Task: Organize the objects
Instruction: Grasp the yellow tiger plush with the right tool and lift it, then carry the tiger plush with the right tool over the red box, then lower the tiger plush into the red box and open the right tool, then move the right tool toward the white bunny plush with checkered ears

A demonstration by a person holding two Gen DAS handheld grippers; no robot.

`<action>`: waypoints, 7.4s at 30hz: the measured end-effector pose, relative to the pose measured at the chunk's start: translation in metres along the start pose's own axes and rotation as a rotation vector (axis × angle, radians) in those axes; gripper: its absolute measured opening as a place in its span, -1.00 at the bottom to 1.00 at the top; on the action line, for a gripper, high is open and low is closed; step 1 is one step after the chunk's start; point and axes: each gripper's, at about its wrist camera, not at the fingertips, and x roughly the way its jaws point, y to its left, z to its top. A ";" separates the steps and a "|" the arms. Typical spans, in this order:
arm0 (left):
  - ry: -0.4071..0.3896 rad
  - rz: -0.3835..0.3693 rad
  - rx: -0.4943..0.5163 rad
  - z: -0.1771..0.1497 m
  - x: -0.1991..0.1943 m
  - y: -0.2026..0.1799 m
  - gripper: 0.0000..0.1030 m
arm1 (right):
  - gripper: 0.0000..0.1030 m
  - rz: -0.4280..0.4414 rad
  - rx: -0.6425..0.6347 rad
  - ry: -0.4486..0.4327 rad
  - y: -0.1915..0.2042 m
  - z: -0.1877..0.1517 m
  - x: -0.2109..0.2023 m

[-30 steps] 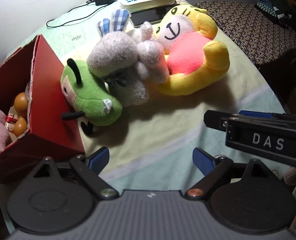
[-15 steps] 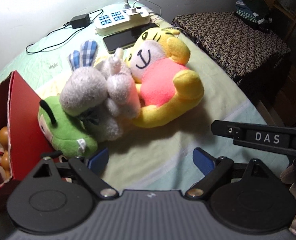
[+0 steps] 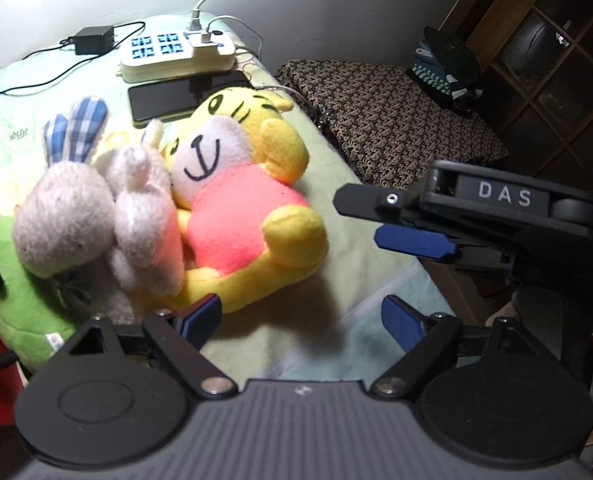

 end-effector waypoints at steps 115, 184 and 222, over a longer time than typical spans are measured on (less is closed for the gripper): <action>-0.231 0.048 -0.235 -0.061 -0.160 0.229 0.72 | -0.02 0.259 -0.398 0.240 0.250 -0.123 0.103; -0.142 0.260 -0.152 -0.057 -0.148 0.184 0.86 | -0.26 0.295 -0.304 0.193 0.219 -0.126 0.067; -0.208 0.448 -0.100 -0.067 -0.147 0.086 0.94 | -0.14 0.304 -0.330 0.145 0.156 -0.102 0.014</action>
